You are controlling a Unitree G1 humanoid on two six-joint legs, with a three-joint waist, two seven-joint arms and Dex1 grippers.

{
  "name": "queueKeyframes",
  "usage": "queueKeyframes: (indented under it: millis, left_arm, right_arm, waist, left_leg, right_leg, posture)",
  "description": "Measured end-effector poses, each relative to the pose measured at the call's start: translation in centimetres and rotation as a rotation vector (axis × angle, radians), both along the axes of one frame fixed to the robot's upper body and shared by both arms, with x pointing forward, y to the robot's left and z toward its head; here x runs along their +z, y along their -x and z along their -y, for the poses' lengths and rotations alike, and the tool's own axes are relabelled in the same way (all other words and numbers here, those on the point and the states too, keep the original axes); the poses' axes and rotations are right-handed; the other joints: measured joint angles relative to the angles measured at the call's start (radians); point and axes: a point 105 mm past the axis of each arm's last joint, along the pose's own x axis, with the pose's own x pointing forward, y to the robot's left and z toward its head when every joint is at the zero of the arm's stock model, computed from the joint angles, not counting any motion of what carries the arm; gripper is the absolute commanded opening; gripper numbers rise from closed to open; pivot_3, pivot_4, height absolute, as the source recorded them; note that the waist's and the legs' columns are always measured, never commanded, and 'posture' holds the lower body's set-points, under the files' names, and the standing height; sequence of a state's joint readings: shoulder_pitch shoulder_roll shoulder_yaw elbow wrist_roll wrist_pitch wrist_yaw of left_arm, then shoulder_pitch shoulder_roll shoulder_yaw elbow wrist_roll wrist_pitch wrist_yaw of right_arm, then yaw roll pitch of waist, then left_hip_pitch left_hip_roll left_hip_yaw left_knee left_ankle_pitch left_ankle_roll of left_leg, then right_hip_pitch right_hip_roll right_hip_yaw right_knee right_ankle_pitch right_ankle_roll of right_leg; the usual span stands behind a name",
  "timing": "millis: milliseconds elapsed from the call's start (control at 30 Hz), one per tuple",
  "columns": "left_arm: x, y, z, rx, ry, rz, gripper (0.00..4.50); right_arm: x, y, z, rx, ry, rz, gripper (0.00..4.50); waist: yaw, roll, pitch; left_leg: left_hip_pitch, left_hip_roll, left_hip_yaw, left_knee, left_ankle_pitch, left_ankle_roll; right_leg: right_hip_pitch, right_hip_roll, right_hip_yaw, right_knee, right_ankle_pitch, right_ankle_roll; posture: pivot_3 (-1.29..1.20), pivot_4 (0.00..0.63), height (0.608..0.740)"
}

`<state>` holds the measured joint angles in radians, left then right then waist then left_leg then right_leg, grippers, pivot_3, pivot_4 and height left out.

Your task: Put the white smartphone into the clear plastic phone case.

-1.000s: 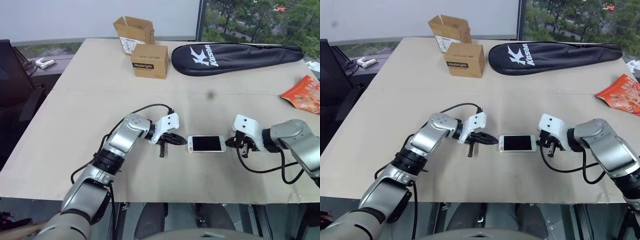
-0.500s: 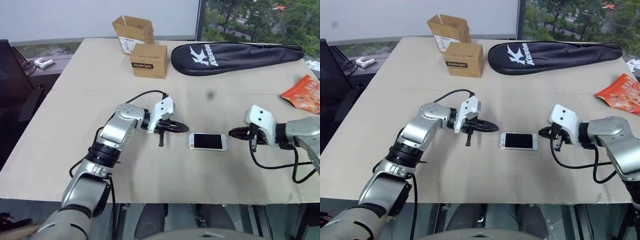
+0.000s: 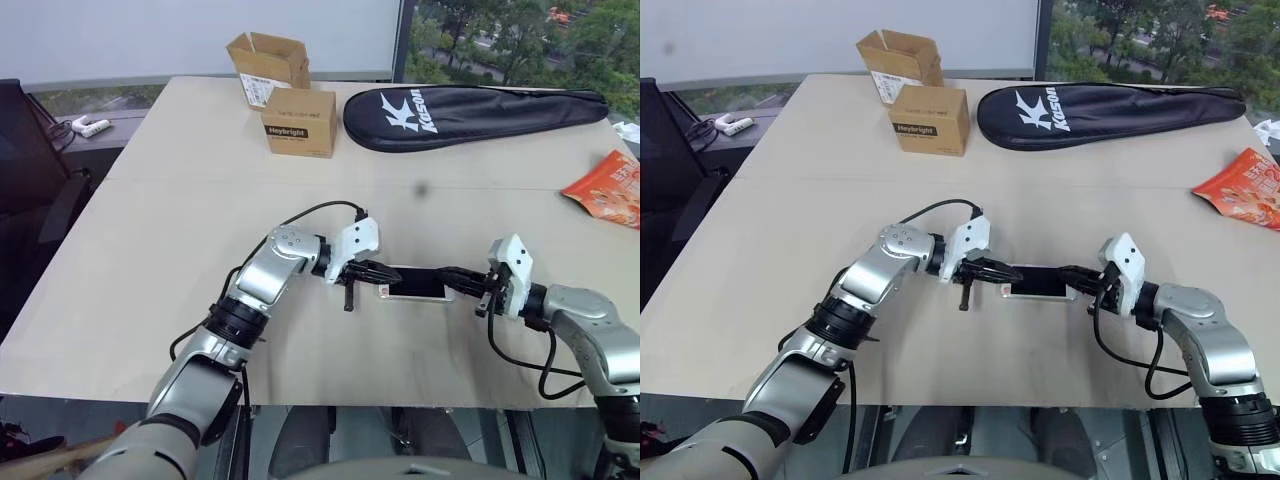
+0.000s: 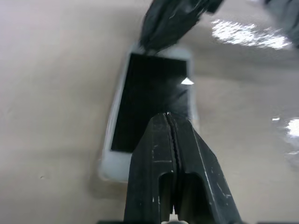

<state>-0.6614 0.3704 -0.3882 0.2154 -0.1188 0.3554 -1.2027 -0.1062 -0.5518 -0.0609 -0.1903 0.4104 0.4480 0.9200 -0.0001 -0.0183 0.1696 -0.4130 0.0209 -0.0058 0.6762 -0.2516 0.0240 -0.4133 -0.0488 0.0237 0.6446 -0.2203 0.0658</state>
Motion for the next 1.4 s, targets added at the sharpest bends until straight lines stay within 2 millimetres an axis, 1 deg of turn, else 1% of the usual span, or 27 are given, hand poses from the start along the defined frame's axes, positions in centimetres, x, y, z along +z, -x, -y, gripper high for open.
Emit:
queueKeyframes:
  millis: [133, 267, 667, 800, 967, 1067, 1267, 1333, 1400]
  left_arm:
    - [-0.3, -0.1, -0.1, 0.01, -0.018, 0.004, 0.0]
    - [-0.5, -0.1, -0.2, 0.009, -0.036, 0.006, 0.0]
    - [-0.7, 0.1, -0.1, -0.007, -0.078, 0.019, 0.0]
    - [-0.7, 0.2, -0.1, -0.015, -0.095, 0.029, 0.0]
    - [-0.7, 0.2, -0.2, -0.024, -0.117, 0.035, 0.0]
    - [-0.7, 0.2, -0.3, -0.026, -0.125, 0.042, 0.0]
    - [-0.8, 0.1, -0.2, -0.026, -0.12, 0.07, 0.0]
    - [-0.8, 0.1, -0.2, -0.026, -0.12, 0.07, 0.0]
    - [-0.8, 0.2, -0.2, -0.026, -0.118, 0.071, 0.0]
  right_arm:
    - [-0.6, 0.1, 0.3, -0.01, -0.046, -0.001, 0.09]
    - [-0.5, -0.1, 1.0, -0.035, -0.078, 0.016, 0.09]
    - [-1.1, 0.1, 2.3, -0.055, -0.087, 0.004, 0.09]
    - [-1.1, 0.1, 2.4, -0.06, -0.084, 0.011, 0.09]
    - [-2.5, -0.1, 3.2, -0.098, -0.066, -0.029, 0.09]
    - [-3.1, 0.1, 3.2, -0.098, -0.057, -0.045, 0.09]
    - [-3.2, 0.0, 3.2, -0.101, -0.06, -0.029, 0.09]
    - [-2.9, -0.1, 3.1, -0.107, -0.1, -0.024, 0.09]
    - [-2.1, -0.4, 3.2, -0.122, -0.155, -0.005, 0.09]
  waist:
    - [-0.004, 0.0, 0.0]
    - [-0.005, 0.0, 0.0]
    - [-0.005, 0.001, -0.001]
    - [-0.006, 0.003, -0.003]
    - [-0.007, 0.005, -0.005]
    - [-0.009, 0.006, -0.006]
    - [-0.009, 0.006, -0.007]
    - [-0.009, 0.006, -0.007]
    - [-0.009, 0.006, -0.007]
  left_leg:
    - [0.0, 0.0, 0.0, 0.0, 0.0, 0.0]
    - [0.0, 0.0, 0.0, 0.0, 0.0, 0.0]
    - [0.001, 0.0, 0.0, 0.0, 0.0, 0.0]
    - [0.001, 0.0, 0.0, 0.0, 0.0, 0.0]
    - [0.001, 0.0, 0.0, 0.0, 0.0, 0.0]
    - [0.002, 0.0, 0.001, 0.0, 0.0, 0.0]
    - [0.003, 0.0, 0.001, 0.0, 0.0, 0.0]
    - [0.003, 0.0, 0.001, 0.0, 0.0, 0.0]
    - [0.003, 0.0, 0.001, 0.0, 0.0, 0.0]
  right_leg:
    - [0.0, 0.0, 0.0, 0.0, 0.0, 0.0]
    - [0.0, 0.0, 0.0, 0.0, 0.0, 0.0]
    - [0.001, 0.0, 0.0, 0.0, 0.0, 0.0]
    - [0.001, 0.0, 0.0, 0.0, 0.0, 0.0]
    - [0.001, 0.0, 0.0, 0.0, 0.0, 0.0]
    - [0.001, 0.0, 0.001, 0.0, 0.0, 0.0]
    - [0.003, 0.0, 0.001, 0.0, 0.0, 0.0]
    - [0.003, 0.0, 0.001, 0.0, 0.0, 0.0]
    - [0.003, 0.0, 0.001, 0.0, 0.0, 0.0]
  posture:
    - [0.0, 0.15, 0.74]
    - [0.0, 0.15, 0.74]
    - [0.0, 0.15, 0.74]
    - [0.0, 0.15, 0.74]
    - [0.0, 0.15, 0.74]
    - [0.0, 0.15, 0.74]
    - [0.0, 0.15, 0.74]
    - [0.0, 0.15, 0.74]
    - [0.0, 0.15, 0.74]
